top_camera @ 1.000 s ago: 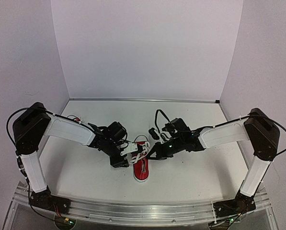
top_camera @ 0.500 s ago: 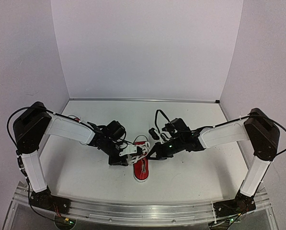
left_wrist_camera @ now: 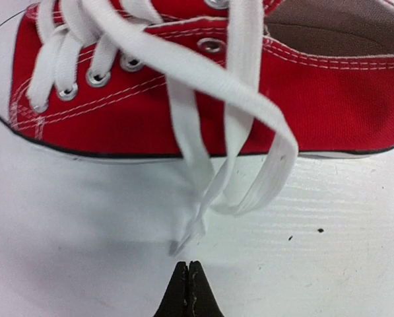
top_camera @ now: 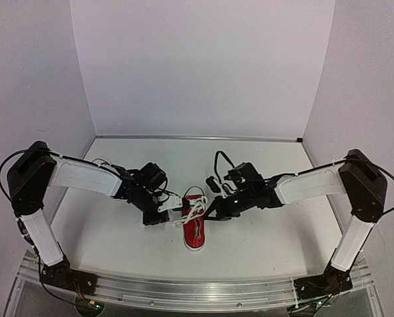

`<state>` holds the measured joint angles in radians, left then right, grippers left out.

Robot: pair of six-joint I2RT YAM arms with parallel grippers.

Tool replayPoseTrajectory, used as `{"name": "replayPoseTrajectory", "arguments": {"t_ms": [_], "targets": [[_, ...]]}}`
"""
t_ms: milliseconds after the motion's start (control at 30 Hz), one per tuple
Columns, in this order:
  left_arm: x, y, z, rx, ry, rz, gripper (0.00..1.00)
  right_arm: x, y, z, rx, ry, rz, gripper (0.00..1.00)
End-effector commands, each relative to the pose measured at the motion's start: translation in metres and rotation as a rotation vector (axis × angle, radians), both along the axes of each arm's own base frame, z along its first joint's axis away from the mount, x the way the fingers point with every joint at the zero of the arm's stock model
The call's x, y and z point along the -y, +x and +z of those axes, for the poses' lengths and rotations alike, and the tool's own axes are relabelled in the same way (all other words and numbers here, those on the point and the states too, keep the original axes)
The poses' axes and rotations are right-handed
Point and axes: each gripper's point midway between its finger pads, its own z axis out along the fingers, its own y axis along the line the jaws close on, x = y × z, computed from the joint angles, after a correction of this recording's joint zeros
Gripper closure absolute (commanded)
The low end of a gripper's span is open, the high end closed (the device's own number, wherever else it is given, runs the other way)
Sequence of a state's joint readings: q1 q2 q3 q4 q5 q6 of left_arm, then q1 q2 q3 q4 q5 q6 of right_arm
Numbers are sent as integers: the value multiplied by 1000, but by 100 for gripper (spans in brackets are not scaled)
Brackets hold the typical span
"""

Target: Tie the shoes

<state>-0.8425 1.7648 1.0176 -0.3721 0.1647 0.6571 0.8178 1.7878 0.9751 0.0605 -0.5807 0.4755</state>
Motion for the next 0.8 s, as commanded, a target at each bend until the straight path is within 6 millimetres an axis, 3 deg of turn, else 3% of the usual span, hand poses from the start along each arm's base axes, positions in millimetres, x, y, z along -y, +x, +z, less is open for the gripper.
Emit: {"name": "replayPoseTrajectory", "arguments": {"t_ms": [0,133,267,433,767], "targets": [[-13,6,30,52,-21,70,100,10,8,23,56,18,-42,100],[-16,4,34,69,-36,63,98,17,6,21,53,8,-55,100],[-4,6,36,107,-103,15,72,16,6,20,47,10,-48,100],[9,-2,23,73,-123,-55,58,13,8,22,50,15,-46,100],[21,-3,-4,91,-83,-130,60,11,8,18,37,14,-36,100]]}}
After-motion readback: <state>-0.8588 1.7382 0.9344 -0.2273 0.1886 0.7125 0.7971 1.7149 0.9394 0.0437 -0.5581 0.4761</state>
